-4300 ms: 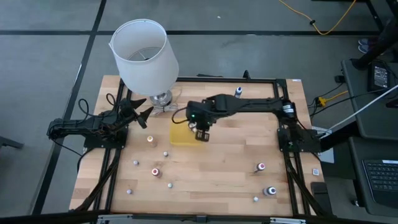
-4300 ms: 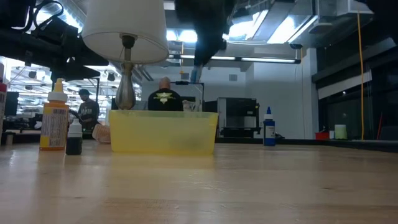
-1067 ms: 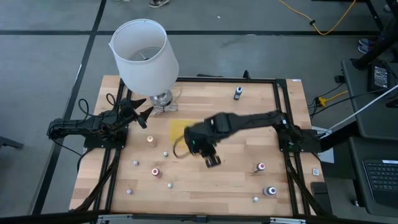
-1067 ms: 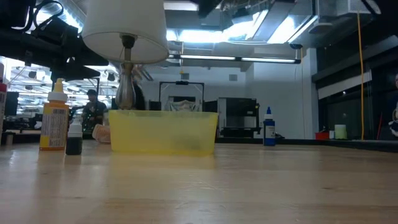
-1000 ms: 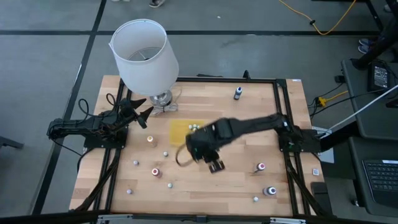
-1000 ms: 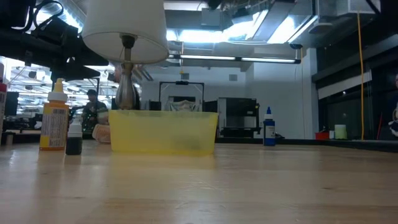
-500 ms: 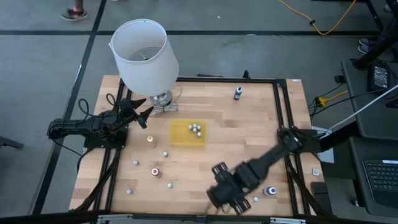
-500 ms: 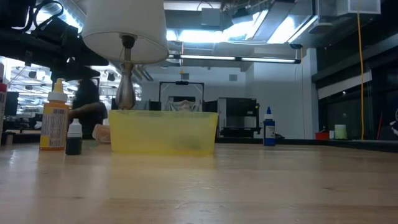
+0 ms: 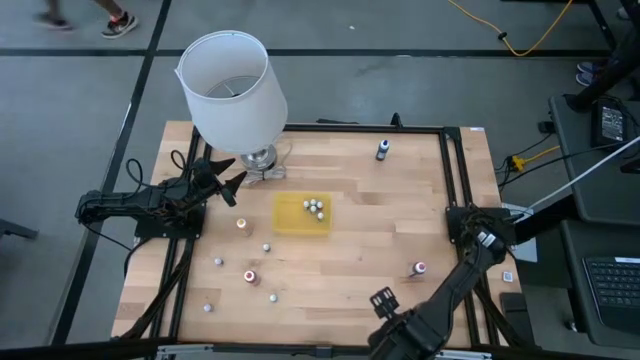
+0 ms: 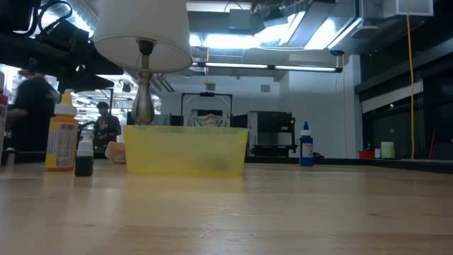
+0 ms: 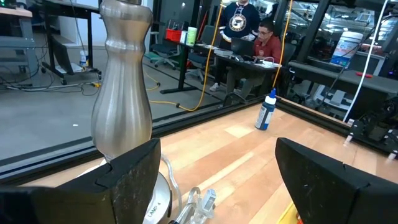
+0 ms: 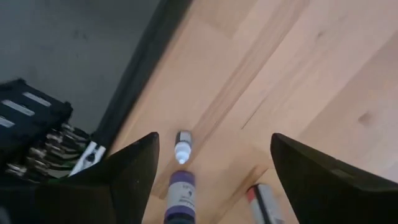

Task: Pick & Place food coloring
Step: Put the black food coloring bottle into the yellow bin

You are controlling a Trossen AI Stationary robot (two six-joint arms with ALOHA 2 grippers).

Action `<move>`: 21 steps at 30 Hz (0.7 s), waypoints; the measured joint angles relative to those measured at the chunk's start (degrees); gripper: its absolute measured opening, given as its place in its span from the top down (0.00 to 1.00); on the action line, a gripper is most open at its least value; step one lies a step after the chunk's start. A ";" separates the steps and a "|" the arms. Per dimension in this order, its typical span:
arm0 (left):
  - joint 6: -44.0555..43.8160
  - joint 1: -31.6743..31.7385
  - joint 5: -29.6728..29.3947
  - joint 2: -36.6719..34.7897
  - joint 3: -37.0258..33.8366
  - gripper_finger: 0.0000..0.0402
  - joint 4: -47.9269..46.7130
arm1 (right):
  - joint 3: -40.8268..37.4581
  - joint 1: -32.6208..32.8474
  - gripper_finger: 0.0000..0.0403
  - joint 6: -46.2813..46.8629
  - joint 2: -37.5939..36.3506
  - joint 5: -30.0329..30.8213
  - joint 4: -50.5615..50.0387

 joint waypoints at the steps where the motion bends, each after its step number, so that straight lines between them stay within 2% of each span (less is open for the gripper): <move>1: 0.00 0.00 0.00 0.00 0.00 0.22 0.01 | -2.32 0.48 0.24 0.38 -0.59 -0.01 1.35; 11: 0.00 0.00 -0.02 -0.02 0.02 0.22 0.00 | -25.19 4.04 0.24 5.13 -11.16 -0.19 14.85; 21: 0.00 0.00 -0.02 0.00 -0.01 0.22 0.02 | -39.68 5.33 0.24 10.67 -17.42 -0.17 25.84</move>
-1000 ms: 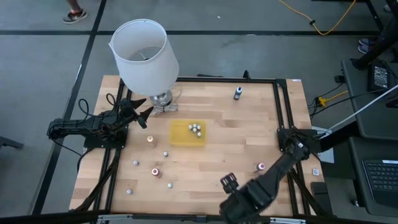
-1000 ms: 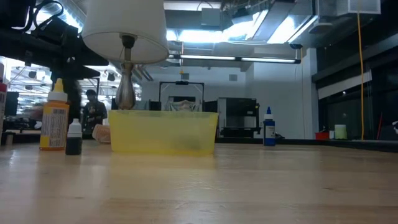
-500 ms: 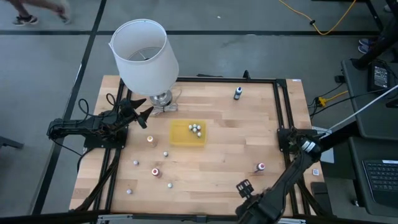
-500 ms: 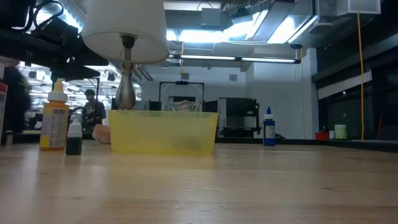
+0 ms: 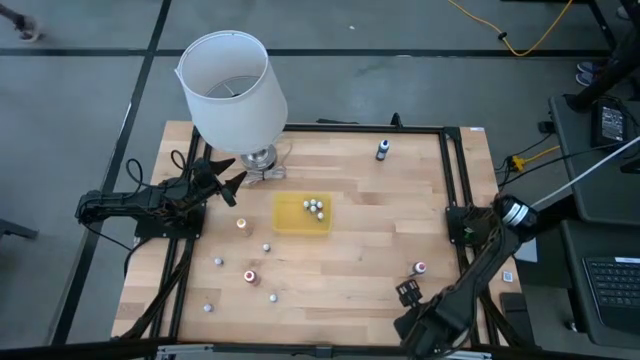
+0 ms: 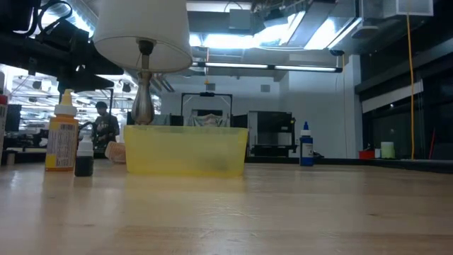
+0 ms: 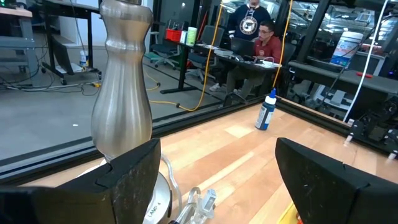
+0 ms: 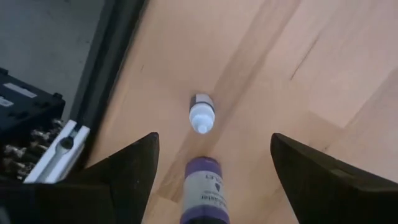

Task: Pick & Place food coloring
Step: Put the black food coloring bottle into the yellow bin

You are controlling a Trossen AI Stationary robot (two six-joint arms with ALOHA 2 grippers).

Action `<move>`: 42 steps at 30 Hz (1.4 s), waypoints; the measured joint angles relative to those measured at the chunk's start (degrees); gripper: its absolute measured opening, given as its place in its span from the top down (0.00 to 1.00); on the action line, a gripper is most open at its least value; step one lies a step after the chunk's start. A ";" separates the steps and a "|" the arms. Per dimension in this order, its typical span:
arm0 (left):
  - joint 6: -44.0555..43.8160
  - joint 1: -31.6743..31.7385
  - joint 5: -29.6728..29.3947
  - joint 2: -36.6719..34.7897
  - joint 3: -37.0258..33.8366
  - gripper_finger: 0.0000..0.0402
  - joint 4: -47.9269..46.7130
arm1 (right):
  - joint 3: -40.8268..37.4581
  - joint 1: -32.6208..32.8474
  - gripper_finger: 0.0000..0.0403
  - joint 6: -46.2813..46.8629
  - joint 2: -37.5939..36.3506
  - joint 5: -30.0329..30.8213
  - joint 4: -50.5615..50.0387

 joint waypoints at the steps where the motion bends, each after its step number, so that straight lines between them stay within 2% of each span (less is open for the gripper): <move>1: 0.00 0.00 0.02 0.00 0.00 0.22 0.00 | -1.09 0.00 0.24 0.13 -0.29 0.01 1.47; 10: 0.00 0.00 0.00 -0.01 0.00 0.22 0.00 | -6.80 0.09 0.24 1.77 -0.54 0.02 7.95; 24: 0.00 0.00 0.00 0.00 0.02 0.23 0.00 | -9.51 1.60 0.26 4.52 -0.54 0.02 12.25; 42: 0.00 0.00 0.00 0.00 0.00 0.22 0.00 | -9.51 1.60 0.73 4.33 -0.54 0.20 12.72</move>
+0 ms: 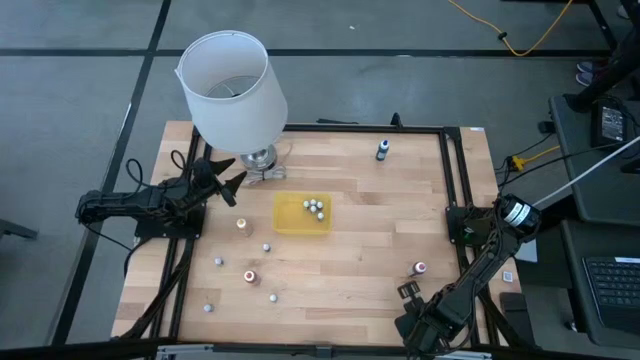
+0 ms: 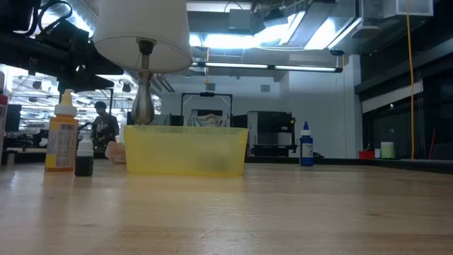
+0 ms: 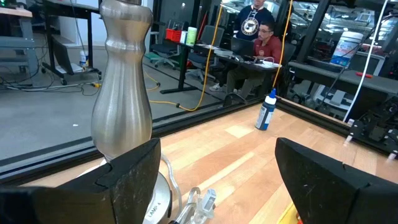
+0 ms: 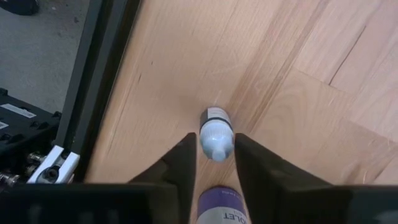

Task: Pick & Place food coloring
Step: Put the black food coloring bottle into the yellow bin

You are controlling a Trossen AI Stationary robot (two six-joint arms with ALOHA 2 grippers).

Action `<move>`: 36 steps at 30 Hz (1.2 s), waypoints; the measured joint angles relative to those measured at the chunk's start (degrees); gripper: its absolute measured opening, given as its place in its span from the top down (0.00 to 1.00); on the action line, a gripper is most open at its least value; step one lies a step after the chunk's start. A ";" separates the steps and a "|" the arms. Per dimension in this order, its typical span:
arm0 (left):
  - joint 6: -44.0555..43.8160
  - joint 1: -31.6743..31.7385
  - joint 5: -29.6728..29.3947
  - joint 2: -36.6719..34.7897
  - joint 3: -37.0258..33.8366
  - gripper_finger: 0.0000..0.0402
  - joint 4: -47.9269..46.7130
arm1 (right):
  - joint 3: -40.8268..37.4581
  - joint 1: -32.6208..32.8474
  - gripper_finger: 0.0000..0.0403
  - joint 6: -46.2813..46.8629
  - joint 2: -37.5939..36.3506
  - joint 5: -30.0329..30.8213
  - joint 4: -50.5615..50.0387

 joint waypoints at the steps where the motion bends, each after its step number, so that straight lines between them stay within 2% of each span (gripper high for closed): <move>1: -0.01 0.00 0.00 0.00 0.01 0.22 -0.02 | 0.00 0.00 0.76 -0.03 0.00 -0.01 0.04; 6: 0.00 0.00 0.00 0.00 0.00 0.23 0.00 | 0.64 0.00 0.86 -1.23 -0.21 -0.15 -0.50; 14: 0.00 0.00 0.00 0.00 0.00 0.22 0.00 | 8.39 -2.91 0.82 -3.39 -2.49 -0.66 -9.26; 17: 0.00 0.00 0.00 0.00 0.02 0.23 0.00 | 12.73 -5.17 0.83 -5.37 -2.60 -0.66 -14.18; 22: 0.00 0.00 0.00 0.00 0.00 0.22 0.00 | 19.04 -9.88 0.86 -9.52 -2.60 -0.67 -18.86; 28: 0.00 0.00 0.00 -0.01 0.01 0.23 0.00 | 25.31 -17.40 0.83 -12.97 -2.32 -0.57 -23.72; 36: 0.00 0.00 0.00 0.00 0.01 0.22 0.00 | 32.18 -28.51 0.86 -18.21 0.25 -0.44 -26.03</move>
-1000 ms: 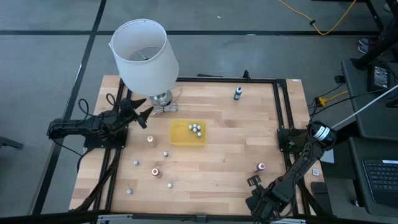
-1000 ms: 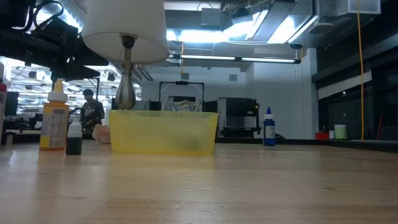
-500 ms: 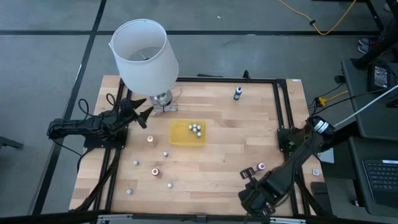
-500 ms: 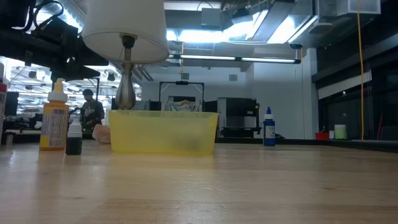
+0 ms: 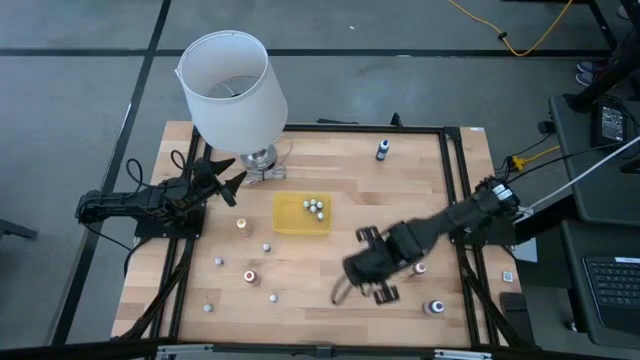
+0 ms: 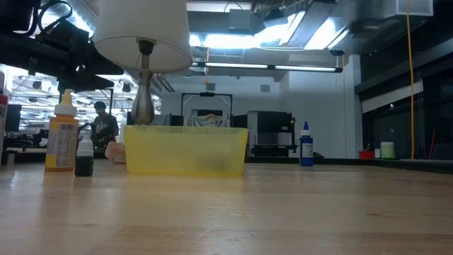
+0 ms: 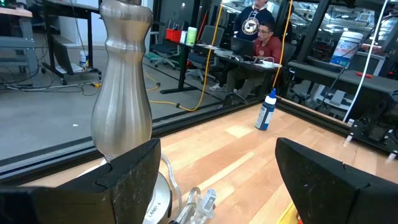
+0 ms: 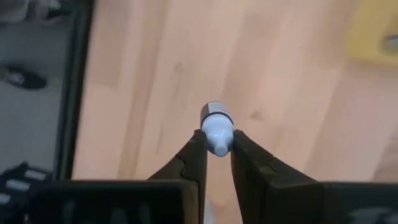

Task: Pick & Place food coloring
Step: Put the black food coloring bottle into the yellow bin

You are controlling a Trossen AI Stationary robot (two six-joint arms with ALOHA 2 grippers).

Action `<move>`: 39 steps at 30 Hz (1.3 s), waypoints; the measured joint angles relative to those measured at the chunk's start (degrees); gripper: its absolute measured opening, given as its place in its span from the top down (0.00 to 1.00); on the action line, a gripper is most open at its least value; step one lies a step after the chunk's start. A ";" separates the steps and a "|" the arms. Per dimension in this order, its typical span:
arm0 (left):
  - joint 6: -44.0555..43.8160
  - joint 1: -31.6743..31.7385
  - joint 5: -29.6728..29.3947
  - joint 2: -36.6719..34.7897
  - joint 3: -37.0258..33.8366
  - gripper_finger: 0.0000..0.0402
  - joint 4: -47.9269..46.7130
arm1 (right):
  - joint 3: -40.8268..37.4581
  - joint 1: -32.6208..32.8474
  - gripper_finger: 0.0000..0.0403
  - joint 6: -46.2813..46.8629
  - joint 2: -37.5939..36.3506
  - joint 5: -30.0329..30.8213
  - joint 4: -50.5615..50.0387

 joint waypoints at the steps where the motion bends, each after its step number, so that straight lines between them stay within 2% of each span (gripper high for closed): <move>1: 0.00 0.00 0.00 0.00 -0.01 0.23 -0.01 | 0.97 -1.45 0.85 -0.35 0.60 0.00 -0.04; 9: 0.00 0.00 0.00 0.00 -0.01 0.22 -0.02 | 9.05 -10.92 0.85 -3.23 6.61 -0.04 -0.78; 17: 0.00 0.00 0.00 0.00 0.00 0.22 0.00 | 15.40 -17.72 0.85 -5.30 13.00 -0.20 -0.76; 28: 0.00 0.00 0.00 0.00 -0.01 0.22 -0.02 | 23.47 -23.20 0.85 -10.19 23.82 -0.20 -0.38; 39: 0.00 0.00 0.00 -0.02 -0.01 0.22 0.00 | 23.86 -26.33 0.84 -13.17 29.55 -0.15 1.73</move>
